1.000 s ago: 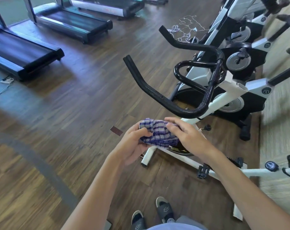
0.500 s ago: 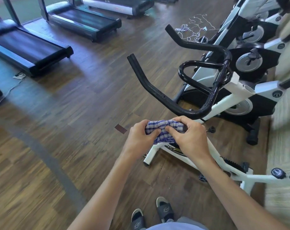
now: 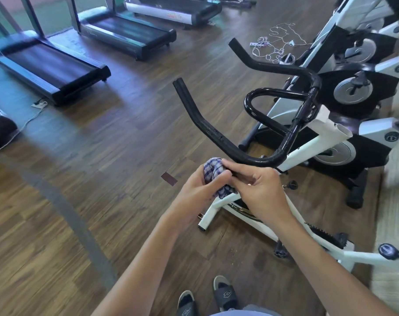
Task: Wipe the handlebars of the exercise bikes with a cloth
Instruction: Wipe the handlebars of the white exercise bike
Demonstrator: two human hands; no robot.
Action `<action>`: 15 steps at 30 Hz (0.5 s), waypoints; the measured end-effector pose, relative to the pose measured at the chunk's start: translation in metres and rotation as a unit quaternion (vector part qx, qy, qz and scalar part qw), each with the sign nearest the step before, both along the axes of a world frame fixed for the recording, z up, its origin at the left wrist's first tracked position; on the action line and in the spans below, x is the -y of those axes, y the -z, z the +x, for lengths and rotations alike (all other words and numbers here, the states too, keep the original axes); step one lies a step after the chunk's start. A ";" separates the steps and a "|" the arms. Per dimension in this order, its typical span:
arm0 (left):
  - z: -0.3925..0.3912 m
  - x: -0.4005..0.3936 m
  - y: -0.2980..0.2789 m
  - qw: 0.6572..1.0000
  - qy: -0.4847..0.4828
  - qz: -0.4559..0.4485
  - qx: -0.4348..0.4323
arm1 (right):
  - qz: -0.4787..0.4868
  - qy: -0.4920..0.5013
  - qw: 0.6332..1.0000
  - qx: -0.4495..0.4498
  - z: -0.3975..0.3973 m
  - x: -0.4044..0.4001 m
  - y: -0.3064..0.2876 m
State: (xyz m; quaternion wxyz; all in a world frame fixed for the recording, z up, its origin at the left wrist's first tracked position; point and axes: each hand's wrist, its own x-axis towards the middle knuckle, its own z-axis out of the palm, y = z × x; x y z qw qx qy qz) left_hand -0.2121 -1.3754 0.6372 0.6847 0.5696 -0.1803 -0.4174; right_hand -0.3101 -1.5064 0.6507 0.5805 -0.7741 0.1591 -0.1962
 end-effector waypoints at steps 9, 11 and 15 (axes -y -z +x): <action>-0.003 0.022 0.005 0.992 -0.105 -0.060 -0.019 | 0.055 -0.124 0.990 -0.043 0.020 0.036 -0.002; -0.004 0.030 0.000 0.991 -0.110 -0.073 -0.011 | 0.020 -0.141 0.987 -0.073 0.031 0.033 -0.003; 0.013 0.048 -0.003 0.983 -0.168 -0.031 0.072 | -0.101 -0.039 0.994 0.013 0.061 0.034 -0.002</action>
